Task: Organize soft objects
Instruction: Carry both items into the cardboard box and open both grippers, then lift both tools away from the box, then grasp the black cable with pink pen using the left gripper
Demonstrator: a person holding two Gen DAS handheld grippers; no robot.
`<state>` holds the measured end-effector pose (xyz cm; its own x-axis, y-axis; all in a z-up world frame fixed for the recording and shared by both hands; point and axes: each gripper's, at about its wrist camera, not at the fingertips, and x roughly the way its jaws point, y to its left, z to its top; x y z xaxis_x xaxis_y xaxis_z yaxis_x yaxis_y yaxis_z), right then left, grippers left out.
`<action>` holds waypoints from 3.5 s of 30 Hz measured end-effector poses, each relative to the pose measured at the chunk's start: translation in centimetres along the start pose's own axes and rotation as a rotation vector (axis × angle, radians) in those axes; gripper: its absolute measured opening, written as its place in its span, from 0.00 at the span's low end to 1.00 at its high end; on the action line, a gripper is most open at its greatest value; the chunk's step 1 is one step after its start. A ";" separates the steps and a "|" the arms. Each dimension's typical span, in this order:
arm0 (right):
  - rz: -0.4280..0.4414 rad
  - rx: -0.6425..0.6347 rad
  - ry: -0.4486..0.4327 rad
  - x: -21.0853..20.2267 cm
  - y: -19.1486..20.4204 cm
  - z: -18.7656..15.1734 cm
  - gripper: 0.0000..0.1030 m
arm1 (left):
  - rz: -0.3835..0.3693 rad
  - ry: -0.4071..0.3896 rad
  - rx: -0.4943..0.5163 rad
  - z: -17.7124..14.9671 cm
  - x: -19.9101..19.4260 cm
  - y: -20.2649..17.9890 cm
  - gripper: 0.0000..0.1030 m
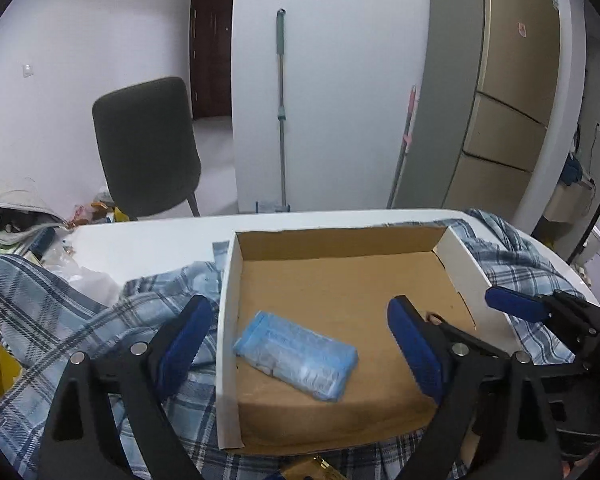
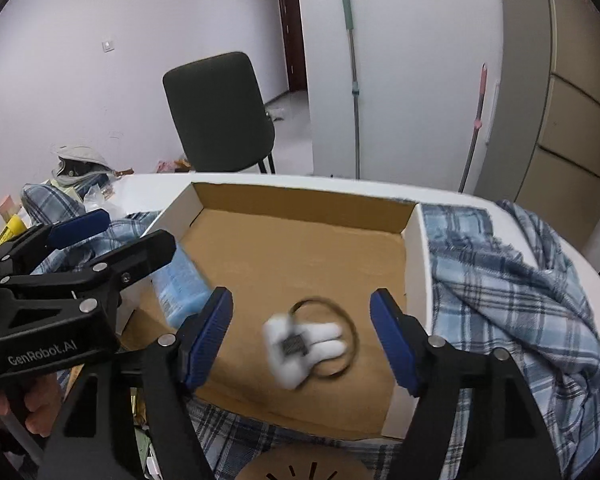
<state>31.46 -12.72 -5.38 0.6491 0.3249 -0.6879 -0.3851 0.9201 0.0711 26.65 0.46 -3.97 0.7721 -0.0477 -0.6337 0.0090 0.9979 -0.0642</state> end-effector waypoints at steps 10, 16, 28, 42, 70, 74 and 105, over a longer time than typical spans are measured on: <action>-0.008 0.008 -0.089 -4.4 -0.3 1.7 0.68 | -0.017 -0.116 -0.017 1.9 -4.7 -0.1 0.89; -0.033 -0.002 -0.188 -10.0 -0.2 2.5 0.70 | -0.022 -0.237 -0.021 2.9 -11.0 -0.3 0.89; -0.045 0.010 -0.327 -17.0 0.2 -1.2 0.91 | -0.033 -0.407 0.035 -2.5 -21.4 -1.1 1.00; -0.041 -0.028 -0.330 -14.3 -0.5 -6.6 0.97 | -0.033 -0.292 -0.045 -8.6 -17.2 0.7 1.00; 0.058 0.018 -0.101 -13.9 -1.5 -8.7 0.97 | -0.295 0.243 0.306 -15.4 -14.5 -4.2 0.92; 0.058 -0.004 -0.106 -13.9 -1.4 -9.0 0.97 | -0.266 0.326 0.351 -16.1 -12.8 -5.1 0.92; 0.062 0.004 -0.126 -14.2 -2.0 -9.2 0.97 | -0.237 0.124 0.352 -11.9 -16.0 -6.2 0.15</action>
<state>17.03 -21.18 -2.40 0.7013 0.4058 -0.5861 -0.4245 0.8982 0.1139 6.67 -5.51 -2.63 0.6410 -0.2604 -0.7220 0.4088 0.9120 0.0340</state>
